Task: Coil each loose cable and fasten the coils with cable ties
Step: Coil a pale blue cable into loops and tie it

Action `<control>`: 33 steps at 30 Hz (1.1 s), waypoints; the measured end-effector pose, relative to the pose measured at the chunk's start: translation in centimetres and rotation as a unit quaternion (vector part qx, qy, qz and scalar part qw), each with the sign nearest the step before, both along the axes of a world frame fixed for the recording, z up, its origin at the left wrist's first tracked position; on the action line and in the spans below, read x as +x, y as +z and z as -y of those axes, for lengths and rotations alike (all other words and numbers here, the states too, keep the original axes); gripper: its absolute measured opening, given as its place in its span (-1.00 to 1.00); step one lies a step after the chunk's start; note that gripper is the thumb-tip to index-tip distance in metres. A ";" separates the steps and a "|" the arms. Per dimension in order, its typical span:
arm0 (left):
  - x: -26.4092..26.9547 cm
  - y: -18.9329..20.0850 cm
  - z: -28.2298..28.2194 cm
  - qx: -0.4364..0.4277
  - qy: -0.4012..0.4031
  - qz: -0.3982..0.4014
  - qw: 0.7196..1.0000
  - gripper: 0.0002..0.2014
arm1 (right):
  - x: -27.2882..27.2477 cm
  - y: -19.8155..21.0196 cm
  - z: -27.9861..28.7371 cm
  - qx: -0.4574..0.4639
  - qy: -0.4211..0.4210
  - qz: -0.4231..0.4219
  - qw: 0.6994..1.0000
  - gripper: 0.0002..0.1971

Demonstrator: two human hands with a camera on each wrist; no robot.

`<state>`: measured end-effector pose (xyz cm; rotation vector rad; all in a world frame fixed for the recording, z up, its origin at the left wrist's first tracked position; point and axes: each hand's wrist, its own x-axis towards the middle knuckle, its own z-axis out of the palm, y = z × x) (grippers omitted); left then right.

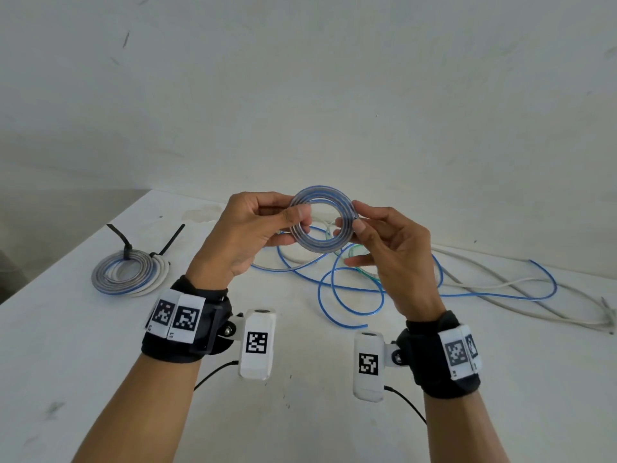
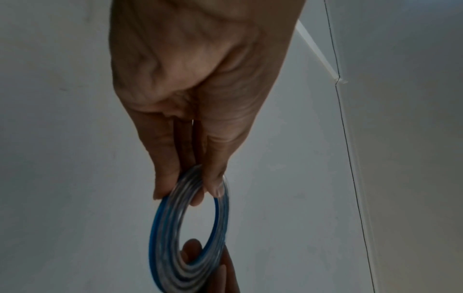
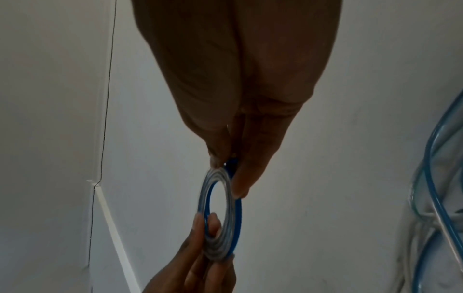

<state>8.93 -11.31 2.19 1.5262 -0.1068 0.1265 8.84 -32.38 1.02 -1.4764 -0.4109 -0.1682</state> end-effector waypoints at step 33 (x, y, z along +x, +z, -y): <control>-0.1 -0.1 1.6 0.162 -0.118 -0.104 0.974 -0.47 | -0.3 -0.7 -1.1 -0.135 0.032 0.048 0.989 -0.80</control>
